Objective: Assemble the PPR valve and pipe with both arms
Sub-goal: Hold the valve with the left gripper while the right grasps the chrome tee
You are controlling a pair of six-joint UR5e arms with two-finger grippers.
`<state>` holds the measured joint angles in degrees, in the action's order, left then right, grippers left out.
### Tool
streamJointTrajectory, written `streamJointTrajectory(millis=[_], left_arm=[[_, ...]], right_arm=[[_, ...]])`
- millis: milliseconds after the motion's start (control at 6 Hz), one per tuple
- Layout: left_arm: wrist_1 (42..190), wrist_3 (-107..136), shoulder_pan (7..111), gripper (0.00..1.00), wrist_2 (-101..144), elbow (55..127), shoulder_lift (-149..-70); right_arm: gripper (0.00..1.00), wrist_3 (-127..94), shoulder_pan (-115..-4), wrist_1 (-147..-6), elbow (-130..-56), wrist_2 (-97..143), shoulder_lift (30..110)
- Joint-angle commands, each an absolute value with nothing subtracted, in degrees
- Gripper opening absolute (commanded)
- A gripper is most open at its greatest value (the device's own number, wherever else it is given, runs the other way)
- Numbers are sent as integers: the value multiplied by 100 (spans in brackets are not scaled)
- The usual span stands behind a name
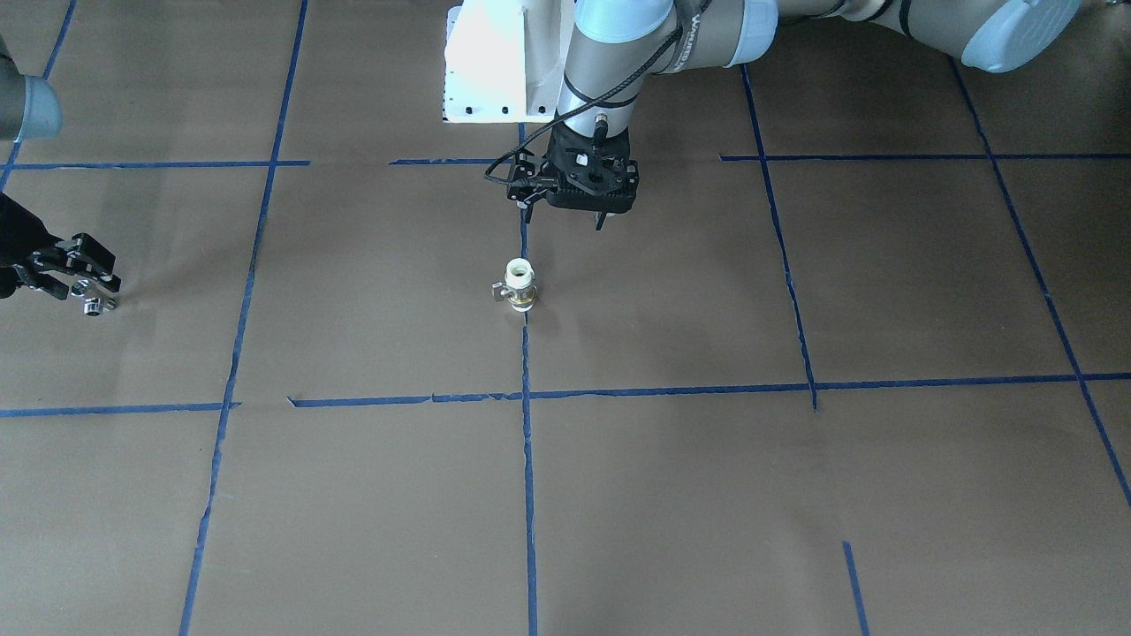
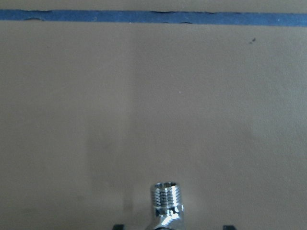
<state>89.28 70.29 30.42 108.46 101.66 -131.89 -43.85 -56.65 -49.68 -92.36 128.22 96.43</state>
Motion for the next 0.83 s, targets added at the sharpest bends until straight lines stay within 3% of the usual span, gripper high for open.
streamJointTrajectory(millis=[0, 167, 667], left_arm=[[8973, 7031, 3041, 96, 10846, 10169, -13140], [8991, 7031, 3041, 96, 10846, 10178, -13140], [8991, 7014, 3050, 96, 10846, 10614, -12870]], right_arm=[[29, -4377, -5660, -4966, -9228, 12823, 9598], [0, -4377, -5678, -4957, -9298, 12815, 9598], [0, -5677, -5434, -5071, -10254, 12797, 9311]])
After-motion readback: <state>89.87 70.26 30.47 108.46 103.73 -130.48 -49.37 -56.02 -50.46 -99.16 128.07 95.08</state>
